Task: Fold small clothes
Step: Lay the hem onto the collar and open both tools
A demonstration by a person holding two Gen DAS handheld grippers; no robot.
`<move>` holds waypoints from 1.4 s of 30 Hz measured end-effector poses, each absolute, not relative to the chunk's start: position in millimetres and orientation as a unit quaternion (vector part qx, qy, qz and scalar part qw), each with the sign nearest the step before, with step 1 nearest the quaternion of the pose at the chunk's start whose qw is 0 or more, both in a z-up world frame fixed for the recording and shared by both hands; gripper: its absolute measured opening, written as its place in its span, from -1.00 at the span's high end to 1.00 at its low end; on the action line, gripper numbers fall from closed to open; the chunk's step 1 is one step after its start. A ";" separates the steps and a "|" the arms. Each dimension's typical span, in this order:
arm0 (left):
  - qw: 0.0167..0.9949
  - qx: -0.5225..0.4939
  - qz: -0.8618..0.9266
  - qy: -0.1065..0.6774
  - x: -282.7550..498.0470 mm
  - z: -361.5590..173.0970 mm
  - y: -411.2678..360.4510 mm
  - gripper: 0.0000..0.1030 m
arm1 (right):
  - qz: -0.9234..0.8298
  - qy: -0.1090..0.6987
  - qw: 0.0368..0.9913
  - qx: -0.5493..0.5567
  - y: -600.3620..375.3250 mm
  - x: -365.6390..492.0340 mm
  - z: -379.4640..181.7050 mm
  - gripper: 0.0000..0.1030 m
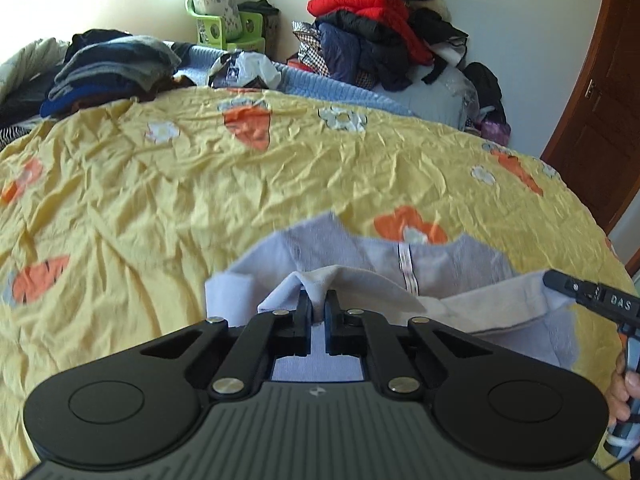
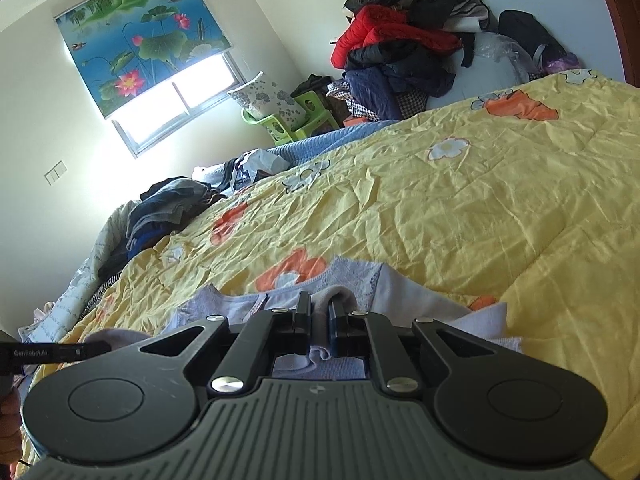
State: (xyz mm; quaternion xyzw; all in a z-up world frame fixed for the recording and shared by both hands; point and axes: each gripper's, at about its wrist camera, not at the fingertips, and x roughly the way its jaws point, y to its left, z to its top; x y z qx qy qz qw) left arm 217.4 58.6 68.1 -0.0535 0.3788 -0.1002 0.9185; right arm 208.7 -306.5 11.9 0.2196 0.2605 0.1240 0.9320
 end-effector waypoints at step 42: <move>0.903 0.025 -0.019 0.428 311.2 3.4 51.2 0.86 | 0.123 0.336 0.932 0.050 -250.2 254.2 -4.1 -0.61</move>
